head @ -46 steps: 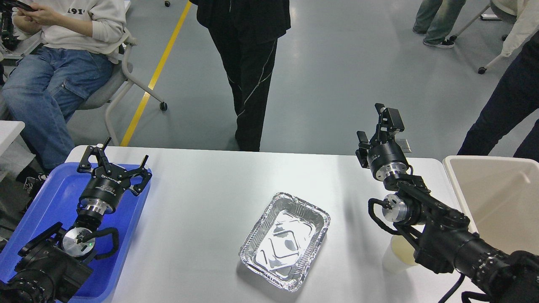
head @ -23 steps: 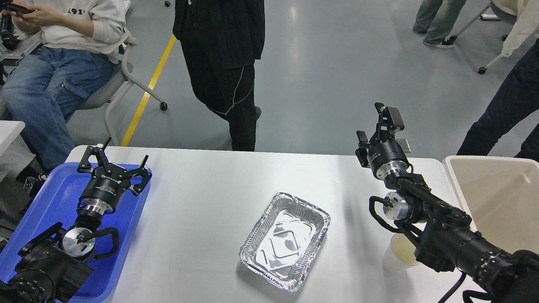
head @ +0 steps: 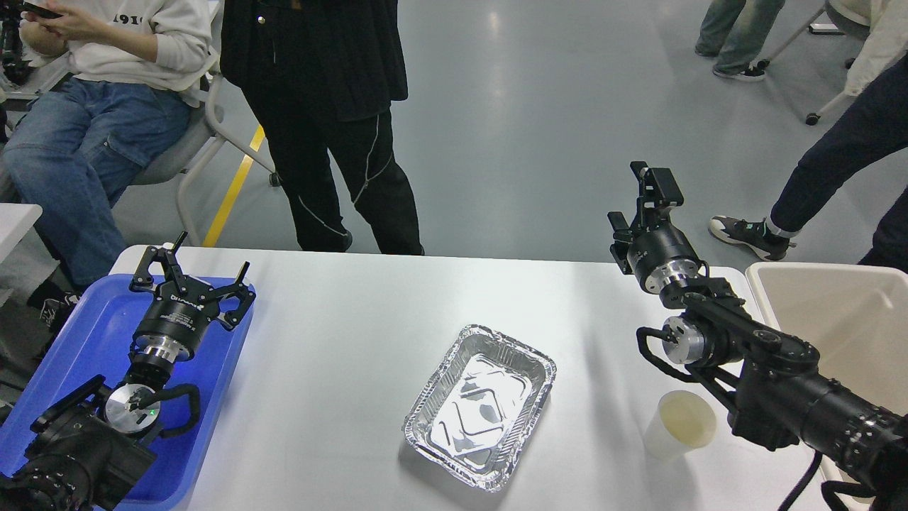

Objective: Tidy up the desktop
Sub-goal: 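Swing the right gripper outward and lower it toward the white paper cup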

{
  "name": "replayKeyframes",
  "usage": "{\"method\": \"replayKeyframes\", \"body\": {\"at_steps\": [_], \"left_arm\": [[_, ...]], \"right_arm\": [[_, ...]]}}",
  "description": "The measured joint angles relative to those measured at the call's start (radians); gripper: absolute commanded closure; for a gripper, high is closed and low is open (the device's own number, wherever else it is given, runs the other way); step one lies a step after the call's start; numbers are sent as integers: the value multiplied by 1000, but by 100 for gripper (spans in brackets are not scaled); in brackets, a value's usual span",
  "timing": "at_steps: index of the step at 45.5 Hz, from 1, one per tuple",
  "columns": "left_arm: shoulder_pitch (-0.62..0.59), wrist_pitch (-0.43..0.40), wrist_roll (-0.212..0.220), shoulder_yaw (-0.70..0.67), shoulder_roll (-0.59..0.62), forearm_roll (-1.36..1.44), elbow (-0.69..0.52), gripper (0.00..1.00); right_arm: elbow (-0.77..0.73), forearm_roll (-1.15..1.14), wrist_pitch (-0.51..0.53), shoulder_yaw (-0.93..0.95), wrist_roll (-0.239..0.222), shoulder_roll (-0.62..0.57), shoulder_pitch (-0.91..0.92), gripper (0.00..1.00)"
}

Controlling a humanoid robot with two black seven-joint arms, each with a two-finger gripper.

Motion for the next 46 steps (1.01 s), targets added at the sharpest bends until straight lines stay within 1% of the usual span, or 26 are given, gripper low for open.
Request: {"method": "replayKeyframes", "body": {"at_steps": [9,15,21,31,34,37,46], "left_arm": [[0,0,0,0,0,1,-1,0],[-1,0,2,0,0,1,-1,0],[-1,0,2,0,0,2,-1,0],[-1,0,2,0,0,2,-2,0],[-1,0,2,0,0,2,-2,0],[0,0,2,0,0,2,-2,0],[0,0,1,0,0,2,-1,0]], "right_arm": [[22,-11,-34,-77,-2,-24,32,0],[37,-30,-43,-161,-4,-58,66,0],[58,-49,-41,-298,-7,-112,121,0],[120,-79,-5,-524,-9,-222,233,1],[152,-115,4,-570,-9,-258,263,3],[189,-181,10,-607,-8,-293,287,3],[288,-472,19,-680,-19,-387,327,0]]}}
